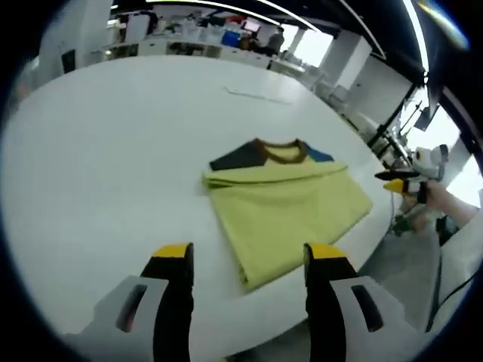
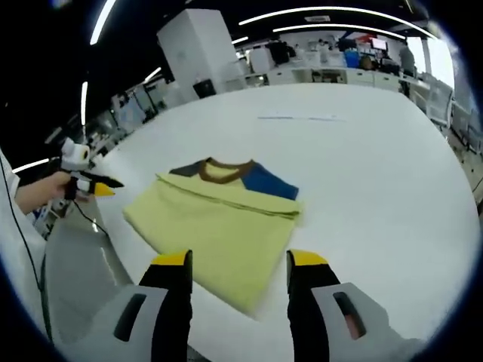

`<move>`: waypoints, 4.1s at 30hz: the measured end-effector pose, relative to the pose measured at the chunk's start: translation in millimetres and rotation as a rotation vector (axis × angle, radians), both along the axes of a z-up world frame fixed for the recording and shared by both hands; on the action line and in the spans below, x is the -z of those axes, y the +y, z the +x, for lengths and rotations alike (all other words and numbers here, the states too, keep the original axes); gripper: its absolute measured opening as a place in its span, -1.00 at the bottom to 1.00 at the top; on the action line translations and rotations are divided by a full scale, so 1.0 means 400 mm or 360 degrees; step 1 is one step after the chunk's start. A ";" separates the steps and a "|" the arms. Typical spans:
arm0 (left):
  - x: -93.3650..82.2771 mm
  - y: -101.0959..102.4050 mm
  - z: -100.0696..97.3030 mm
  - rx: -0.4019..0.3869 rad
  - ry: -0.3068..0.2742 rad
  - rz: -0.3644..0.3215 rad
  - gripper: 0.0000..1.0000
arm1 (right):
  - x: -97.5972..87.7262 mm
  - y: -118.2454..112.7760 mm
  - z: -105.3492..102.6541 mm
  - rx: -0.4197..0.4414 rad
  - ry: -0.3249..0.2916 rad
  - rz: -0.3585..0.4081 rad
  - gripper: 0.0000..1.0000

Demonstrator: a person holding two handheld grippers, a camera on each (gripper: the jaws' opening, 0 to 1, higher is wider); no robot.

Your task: Fold the garment on the visible template until the final outline fits inside the template.

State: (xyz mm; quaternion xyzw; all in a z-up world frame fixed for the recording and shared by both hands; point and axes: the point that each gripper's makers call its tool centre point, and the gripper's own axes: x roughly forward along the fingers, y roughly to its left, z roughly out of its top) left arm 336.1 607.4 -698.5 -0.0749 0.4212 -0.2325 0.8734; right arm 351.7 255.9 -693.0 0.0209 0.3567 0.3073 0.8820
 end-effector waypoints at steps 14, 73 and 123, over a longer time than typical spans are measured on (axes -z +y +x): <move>0.045 0.006 0.096 0.0003 -0.0035 0.0100 -0.07 | 0.038 -0.012 0.073 0.0006 0.0003 -0.0055 -0.15; 0.106 0.009 0.253 -0.0035 -0.0151 0.0245 -0.87 | 0.131 -0.054 0.222 0.0049 -0.0006 -0.0228 -0.75; 0.084 0.021 0.299 0.0131 -0.0022 0.0239 -1.00 | 0.110 -0.051 0.331 -0.0073 -0.0013 -0.0357 -0.98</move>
